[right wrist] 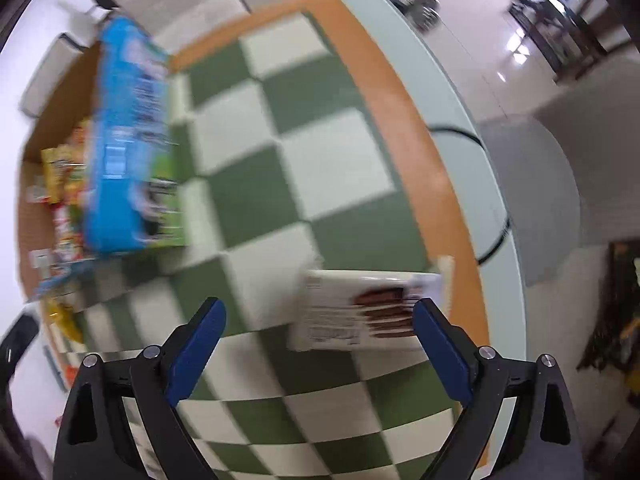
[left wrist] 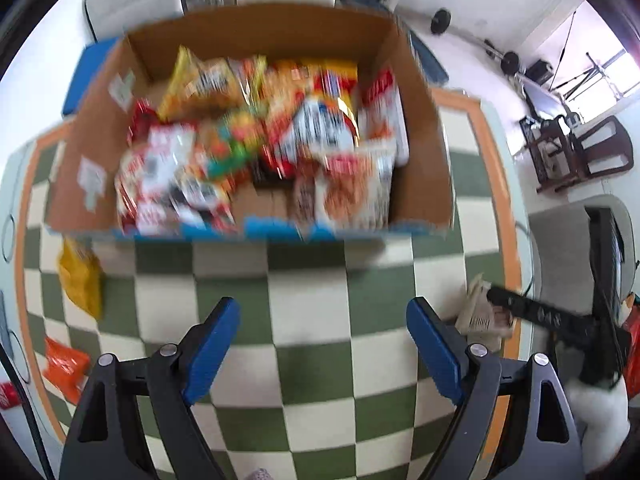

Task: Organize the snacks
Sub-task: 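Reach and grasp the Franzzi cookie pack with the right tool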

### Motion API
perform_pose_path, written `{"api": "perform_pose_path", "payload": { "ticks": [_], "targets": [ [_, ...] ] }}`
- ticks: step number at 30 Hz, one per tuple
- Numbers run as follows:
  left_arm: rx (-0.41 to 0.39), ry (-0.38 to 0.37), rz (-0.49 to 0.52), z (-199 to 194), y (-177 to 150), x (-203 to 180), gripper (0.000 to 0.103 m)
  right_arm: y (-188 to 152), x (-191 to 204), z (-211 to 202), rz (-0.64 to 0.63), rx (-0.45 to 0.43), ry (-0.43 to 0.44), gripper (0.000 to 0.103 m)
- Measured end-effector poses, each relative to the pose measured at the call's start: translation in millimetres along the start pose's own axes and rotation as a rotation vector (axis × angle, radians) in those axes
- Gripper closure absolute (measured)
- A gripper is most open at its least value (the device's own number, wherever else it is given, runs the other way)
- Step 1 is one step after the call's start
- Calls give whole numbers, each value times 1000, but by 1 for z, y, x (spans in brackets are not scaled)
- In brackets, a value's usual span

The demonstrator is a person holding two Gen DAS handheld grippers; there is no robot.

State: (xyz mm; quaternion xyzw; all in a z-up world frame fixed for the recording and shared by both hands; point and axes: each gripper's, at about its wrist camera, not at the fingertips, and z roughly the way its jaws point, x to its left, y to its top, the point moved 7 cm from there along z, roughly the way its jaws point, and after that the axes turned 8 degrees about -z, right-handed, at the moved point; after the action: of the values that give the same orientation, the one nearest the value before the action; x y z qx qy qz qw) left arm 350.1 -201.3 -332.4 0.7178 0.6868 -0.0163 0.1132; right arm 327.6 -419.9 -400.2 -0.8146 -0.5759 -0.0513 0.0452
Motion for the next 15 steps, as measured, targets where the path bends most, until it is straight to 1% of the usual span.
{"api": "perform_pose_path", "payload": {
  "ticks": [3, 5, 6, 7, 11, 15],
  "targets": [
    [38, 9, -10, 15, -17, -2, 18, -4, -19, 24, 5, 49, -31, 7],
    [60, 20, -16, 24, -26, -2, 18, -7, -24, 36, 6, 80, -9, 7],
    [71, 20, -19, 29, -29, -3, 18, -10, -26, 43, -2, 102, -17, 6],
    [76, 20, -22, 31, -31, -4, 18, -11, -29, 49, -17, 115, -43, 4],
    [89, 28, -29, 38, -35, -6, 18, -11, -29, 61, -65, 136, -77, 0],
    [93, 34, -39, 41, -35, -9, 18, -9, -32, 66, -67, 160, -94, 0]
  ]
}}
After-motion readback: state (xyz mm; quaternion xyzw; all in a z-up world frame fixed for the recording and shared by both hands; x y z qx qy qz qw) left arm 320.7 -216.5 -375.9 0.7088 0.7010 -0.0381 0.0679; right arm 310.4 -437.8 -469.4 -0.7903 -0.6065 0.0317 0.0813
